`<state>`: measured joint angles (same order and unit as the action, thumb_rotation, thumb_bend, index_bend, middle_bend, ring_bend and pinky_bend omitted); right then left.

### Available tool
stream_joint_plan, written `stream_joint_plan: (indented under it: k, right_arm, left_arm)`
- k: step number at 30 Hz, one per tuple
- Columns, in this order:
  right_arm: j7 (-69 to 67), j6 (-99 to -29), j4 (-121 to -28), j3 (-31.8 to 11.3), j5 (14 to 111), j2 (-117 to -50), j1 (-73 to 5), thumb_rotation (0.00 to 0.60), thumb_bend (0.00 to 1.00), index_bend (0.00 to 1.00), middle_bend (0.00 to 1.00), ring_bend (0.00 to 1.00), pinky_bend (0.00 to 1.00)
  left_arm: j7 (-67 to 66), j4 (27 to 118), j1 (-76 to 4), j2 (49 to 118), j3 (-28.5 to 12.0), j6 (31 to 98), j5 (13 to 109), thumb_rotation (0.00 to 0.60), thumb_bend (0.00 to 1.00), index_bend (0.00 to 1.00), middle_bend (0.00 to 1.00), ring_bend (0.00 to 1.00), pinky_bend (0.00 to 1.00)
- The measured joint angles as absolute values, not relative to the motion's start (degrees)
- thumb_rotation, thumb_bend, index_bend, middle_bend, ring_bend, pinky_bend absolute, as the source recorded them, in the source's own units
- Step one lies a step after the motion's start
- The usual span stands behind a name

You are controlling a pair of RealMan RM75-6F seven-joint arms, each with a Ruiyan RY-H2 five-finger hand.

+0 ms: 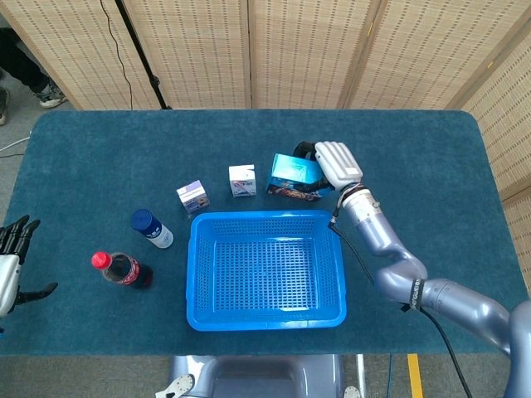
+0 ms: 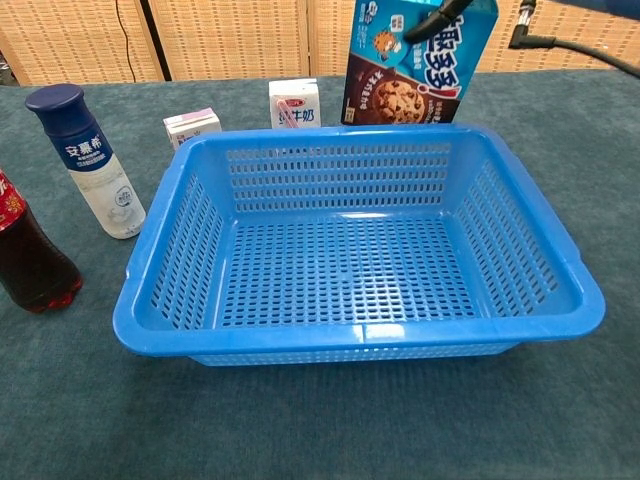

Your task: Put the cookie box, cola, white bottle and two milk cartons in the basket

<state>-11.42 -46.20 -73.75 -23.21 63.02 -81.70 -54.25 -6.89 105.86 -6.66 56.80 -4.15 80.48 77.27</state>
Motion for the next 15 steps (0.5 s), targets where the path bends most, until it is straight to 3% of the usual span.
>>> stream_joint_plan:
  k: [15]
  right_arm:
    - [-16.3,-54.6,-101.7,-25.3,70.3,-60.0,-44.2,0.600,0.45,0.58,0.64,0.62,0.51]
  left_arm:
    - [-7.4,106.3,-6.7,57.1,-3.4,80.7,78.8,0.600,0.07,0.00,0.00,0.00,0.00]
